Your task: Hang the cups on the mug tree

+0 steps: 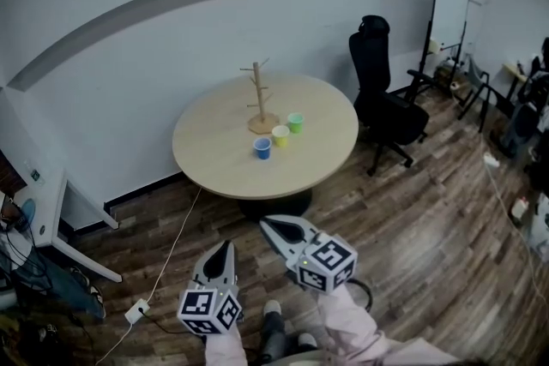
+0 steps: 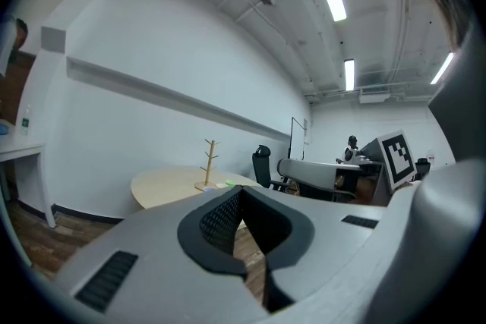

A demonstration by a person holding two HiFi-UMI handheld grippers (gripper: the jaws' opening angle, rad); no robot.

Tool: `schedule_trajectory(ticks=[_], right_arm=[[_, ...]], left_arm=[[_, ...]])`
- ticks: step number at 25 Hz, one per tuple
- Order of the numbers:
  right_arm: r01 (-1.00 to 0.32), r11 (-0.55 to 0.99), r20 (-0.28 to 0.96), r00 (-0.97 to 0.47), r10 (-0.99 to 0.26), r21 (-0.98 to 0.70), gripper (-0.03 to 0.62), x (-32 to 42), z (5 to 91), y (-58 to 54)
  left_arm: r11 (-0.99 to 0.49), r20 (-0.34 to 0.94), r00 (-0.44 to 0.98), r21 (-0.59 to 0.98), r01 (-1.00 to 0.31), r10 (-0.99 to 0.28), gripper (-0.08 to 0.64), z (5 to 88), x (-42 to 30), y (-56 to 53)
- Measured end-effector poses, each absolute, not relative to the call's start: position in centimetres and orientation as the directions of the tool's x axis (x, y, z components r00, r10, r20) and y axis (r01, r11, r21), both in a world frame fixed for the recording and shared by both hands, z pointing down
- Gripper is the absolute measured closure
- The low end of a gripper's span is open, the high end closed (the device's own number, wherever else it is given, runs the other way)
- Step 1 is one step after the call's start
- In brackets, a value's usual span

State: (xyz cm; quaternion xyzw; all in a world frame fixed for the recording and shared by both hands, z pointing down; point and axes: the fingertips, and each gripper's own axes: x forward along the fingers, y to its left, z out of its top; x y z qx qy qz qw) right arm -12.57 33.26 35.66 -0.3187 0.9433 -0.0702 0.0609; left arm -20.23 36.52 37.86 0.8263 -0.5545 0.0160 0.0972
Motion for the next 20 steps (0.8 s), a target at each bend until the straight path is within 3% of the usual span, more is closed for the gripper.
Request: schedule_trajectory(ticks=[20], right_arm=[[-0.71,0.68,-0.074,-0.68,-0.73,-0.185,0.592,-16.4,35.4,17.4]], left_arm=[[-0.573,0.112,0.59,0.149,-0.806,-0.8,0.545,36.6,-22.1,18.7]])
